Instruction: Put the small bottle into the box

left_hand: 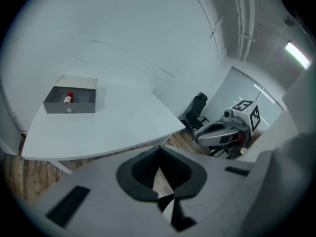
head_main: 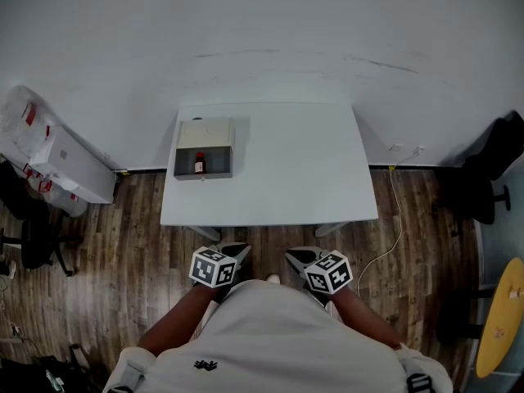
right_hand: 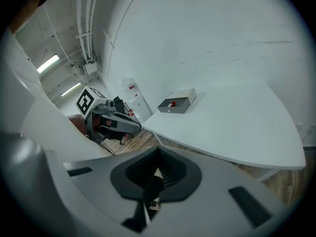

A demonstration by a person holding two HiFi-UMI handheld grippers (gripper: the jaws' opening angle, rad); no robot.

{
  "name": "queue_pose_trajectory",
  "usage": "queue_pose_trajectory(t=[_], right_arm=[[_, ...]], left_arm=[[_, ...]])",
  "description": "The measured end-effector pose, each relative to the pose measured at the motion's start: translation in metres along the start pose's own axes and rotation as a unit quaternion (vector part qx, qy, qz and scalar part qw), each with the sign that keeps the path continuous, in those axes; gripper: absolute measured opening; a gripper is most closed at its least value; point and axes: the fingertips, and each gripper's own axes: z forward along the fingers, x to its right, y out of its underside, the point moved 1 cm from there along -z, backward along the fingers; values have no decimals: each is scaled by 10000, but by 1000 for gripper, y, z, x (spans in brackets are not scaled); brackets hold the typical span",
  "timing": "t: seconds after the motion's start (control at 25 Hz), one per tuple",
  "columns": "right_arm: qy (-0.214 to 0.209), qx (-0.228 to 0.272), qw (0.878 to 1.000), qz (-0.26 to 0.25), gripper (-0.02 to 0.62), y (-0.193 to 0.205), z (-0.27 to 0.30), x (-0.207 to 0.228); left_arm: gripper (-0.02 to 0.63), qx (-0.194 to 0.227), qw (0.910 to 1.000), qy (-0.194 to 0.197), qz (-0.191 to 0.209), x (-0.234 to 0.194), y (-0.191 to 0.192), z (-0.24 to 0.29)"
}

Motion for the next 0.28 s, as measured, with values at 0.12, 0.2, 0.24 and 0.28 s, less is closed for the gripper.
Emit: queue_pose_trajectory(t=[0.12,0.2,0.24,0.28], right_arm=[[15,-6,10000,-5,5,-3,3,3],[17,4,10000,-9,5,-6,6,4],[18,12,10000,-9,5,-8,9,4],[21,20,10000,-9,5,-10,11,5]], left_arm=[[6,36,10000,2,-21,-4,-4,1],[6,48,10000,-6,-37,-10,-6,1],[6,51,10000,-12,-46,-13,-7,0],[6,54,10000,-20,-55,-17,-8,0]])
